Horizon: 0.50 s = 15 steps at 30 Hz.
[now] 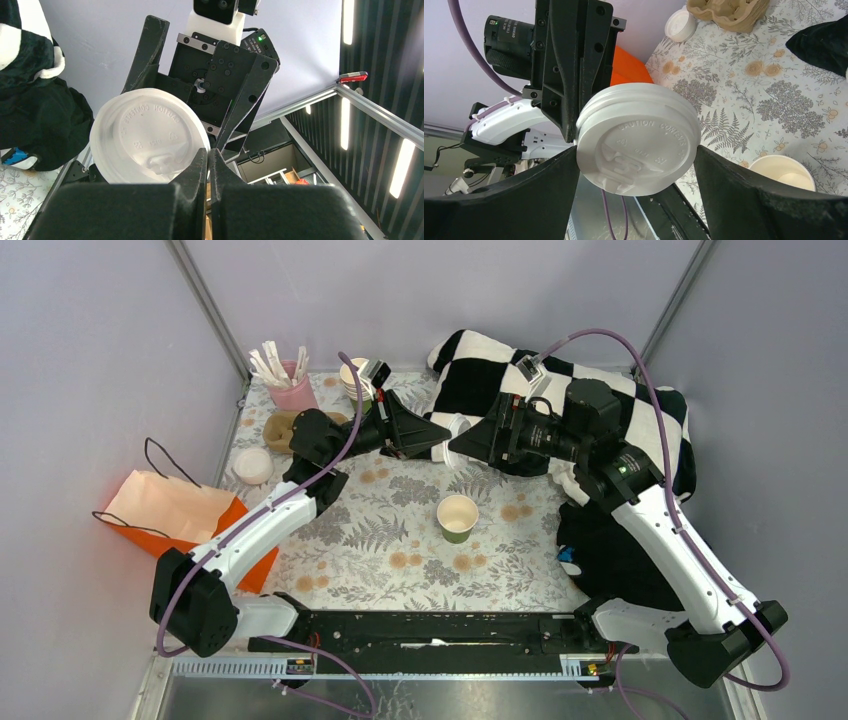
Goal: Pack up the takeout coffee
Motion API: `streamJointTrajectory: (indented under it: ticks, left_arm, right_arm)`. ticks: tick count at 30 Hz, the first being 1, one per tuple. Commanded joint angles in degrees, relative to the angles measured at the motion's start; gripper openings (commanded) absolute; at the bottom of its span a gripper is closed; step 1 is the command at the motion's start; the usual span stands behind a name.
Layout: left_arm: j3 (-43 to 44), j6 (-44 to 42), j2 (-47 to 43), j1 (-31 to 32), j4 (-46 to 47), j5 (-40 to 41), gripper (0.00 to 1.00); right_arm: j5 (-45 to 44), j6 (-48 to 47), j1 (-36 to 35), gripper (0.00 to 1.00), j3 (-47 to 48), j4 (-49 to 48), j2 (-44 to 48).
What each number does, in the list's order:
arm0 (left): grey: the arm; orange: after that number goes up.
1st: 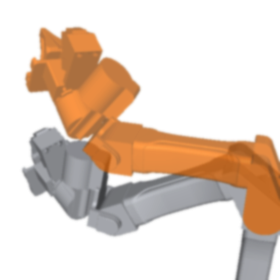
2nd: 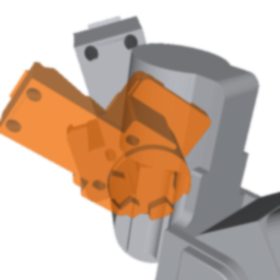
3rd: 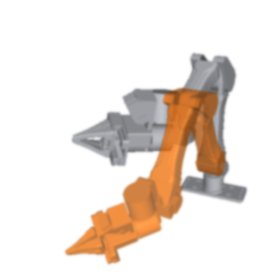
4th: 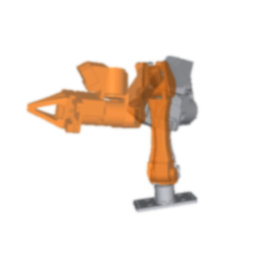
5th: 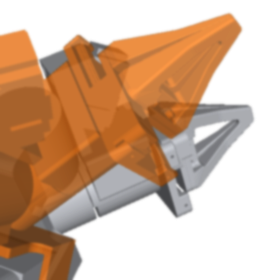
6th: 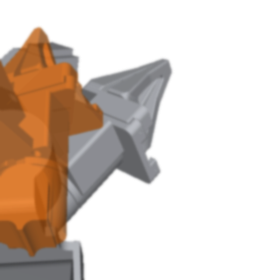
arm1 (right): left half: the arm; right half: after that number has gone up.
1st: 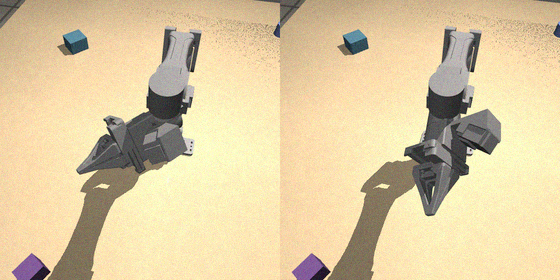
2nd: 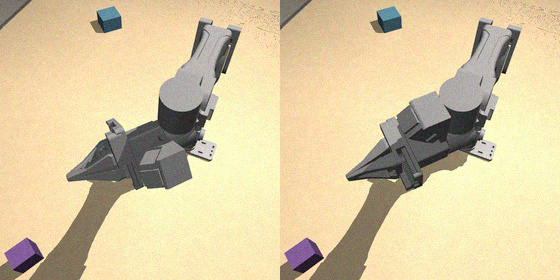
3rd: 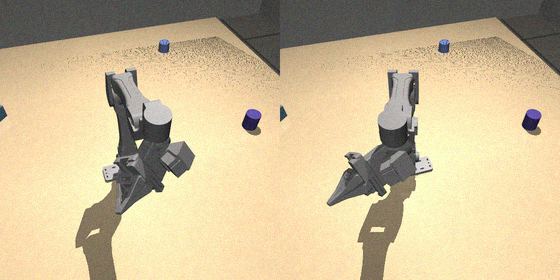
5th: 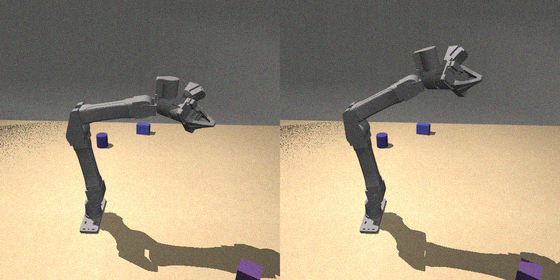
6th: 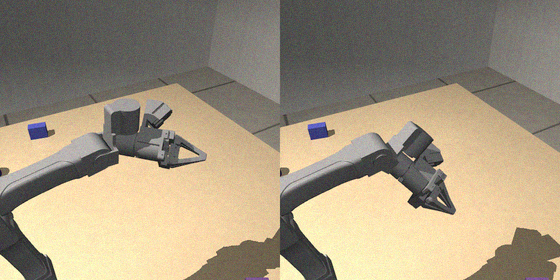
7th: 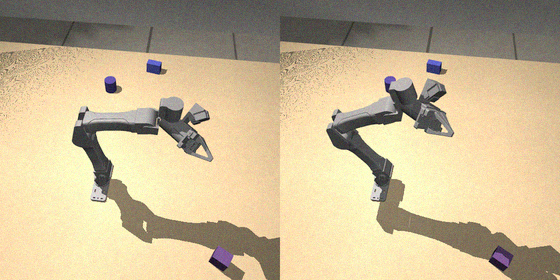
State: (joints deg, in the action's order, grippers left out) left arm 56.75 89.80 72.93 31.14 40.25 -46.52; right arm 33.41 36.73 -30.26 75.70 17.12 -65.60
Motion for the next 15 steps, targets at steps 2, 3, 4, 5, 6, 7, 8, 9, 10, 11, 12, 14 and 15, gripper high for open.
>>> streamJointTrajectory:
  ticks: [2,3,4,5,6,7,8,9,10,11,12,14,15]
  left_arm:
    - [1.77,-2.48,-0.86,-0.02,0.18,0.26,0.00]
    - [1.78,-2.85,-1.04,-0.02,-0.38,0.29,0.00]
    - [1.72,-2.95,-1.03,-0.03,-0.51,0.29,0.00]
    - [1.63,-2.94,-1.11,-0.05,-0.52,0.29,0.01]
    - [1.55,-2.95,-1.12,-0.02,-0.52,0.25,0.03]
    - [1.40,-2.96,-1.20,-0.03,-0.64,0.21,0.05]
    - [1.36,-3.04,-1.32,-0.03,-0.72,0.25,0.07]
    - [1.28,-3.26,-1.46,-0.07,-0.95,0.12,0.11]
    - [1.22,-3.73,-1.67,-0.03,-1.72,0.20,0.13]
    - [1.17,-4.78,-2.03,-0.14,-2.85,0.25,0.17]
    - [1.17,-5.71,-2.49,-0.19,-4.40,0.48,0.20]
    - [1.17,-7.66,-3.51,-0.37,-7.35,1.13,0.25]
    - [1.21,-8.45,-4.00,-0.49,-8.63,1.23,0.29]
  right_arm:
    - [-1.29,-0.62,-0.68,0.88,1.87,-1.20,0.51]
    - [-1.33,-0.54,-0.67,0.87,1.78,-1.20,0.48]
    - [-1.29,-0.46,-0.67,0.87,1.74,-1.25,0.48]
    - [-1.39,-0.37,-0.68,0.87,1.69,-1.30,0.41]
    - [-1.36,-0.23,-0.68,0.87,1.65,-1.33,0.39]
    - [-1.46,-0.24,-0.63,0.87,1.57,-1.31,0.35]
    - [-1.61,-0.13,-0.67,0.87,1.56,-1.37,0.31]
    - [-1.71,-0.09,-0.68,0.87,1.55,-1.31,0.30]
    - [-1.88,-0.08,-0.68,0.86,1.49,-1.29,0.24]
    - [-2.03,-0.08,-0.65,0.86,1.47,-1.16,0.20]
    - [-2.15,-0.08,-0.65,0.86,1.40,-0.88,0.15]
    - [-2.45,-0.01,-0.63,0.86,1.25,-0.47,0.04]
    - [-2.60,0.05,-0.64,0.86,1.07,-0.20,0.04]
